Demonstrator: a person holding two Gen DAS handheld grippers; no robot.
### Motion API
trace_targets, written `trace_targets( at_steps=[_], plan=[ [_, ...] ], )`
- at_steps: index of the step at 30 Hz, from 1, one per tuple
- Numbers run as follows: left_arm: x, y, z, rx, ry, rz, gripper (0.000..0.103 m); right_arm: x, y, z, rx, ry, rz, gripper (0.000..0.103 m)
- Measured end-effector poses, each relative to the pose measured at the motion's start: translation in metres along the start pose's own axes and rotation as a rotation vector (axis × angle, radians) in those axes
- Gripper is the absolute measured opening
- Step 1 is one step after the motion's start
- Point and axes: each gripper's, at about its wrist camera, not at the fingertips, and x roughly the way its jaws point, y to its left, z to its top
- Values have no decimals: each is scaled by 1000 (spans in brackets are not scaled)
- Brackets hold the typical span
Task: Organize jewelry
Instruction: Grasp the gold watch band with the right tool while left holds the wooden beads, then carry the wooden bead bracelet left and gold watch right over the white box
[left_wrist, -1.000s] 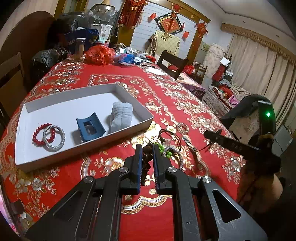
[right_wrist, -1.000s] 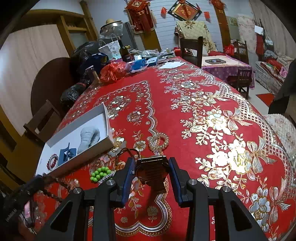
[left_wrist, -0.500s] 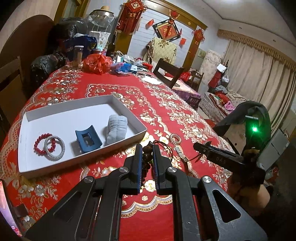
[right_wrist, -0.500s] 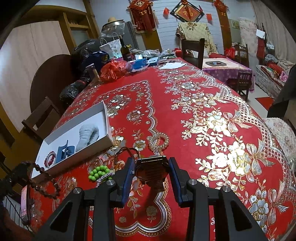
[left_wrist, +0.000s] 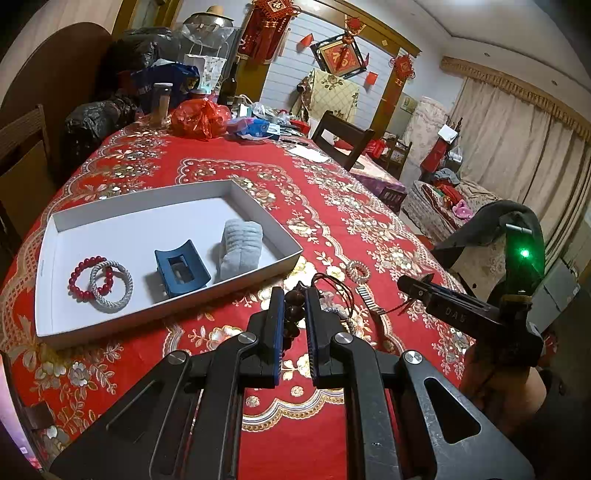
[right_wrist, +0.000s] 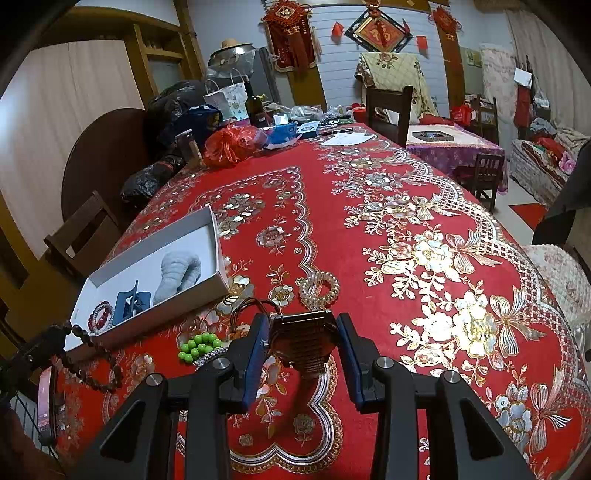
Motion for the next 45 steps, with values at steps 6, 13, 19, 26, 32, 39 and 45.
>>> trace_targets(
  at_steps=[6, 13, 19, 26, 32, 39, 45],
  plan=[
    [3, 2, -1, -12, 10, 4, 9, -3, 0, 1, -4, -17, -6, 36],
    [6, 6, -2, -21, 10, 1, 9, -1, 2, 0, -17, -11, -9, 36],
    [6, 6, -2, -20, 12, -2, 9, 0, 3, 0, -17, -12, -11, 36],
    [7, 5, -1, -17, 10, -2, 9, 0, 5, -1, -28, -16, -14, 36],
    [8, 10, 4, -18, 3, 2, 9, -3, 5, 0, -28, -29, -8, 36],
    [0, 40, 18, -65, -59, -39, 9, -12, 7, 11, 6, -78, 61, 36],
    [2, 73, 33, -124, -90, -51, 9, -7, 18, 24, -18, -83, 73, 36]
  ],
)
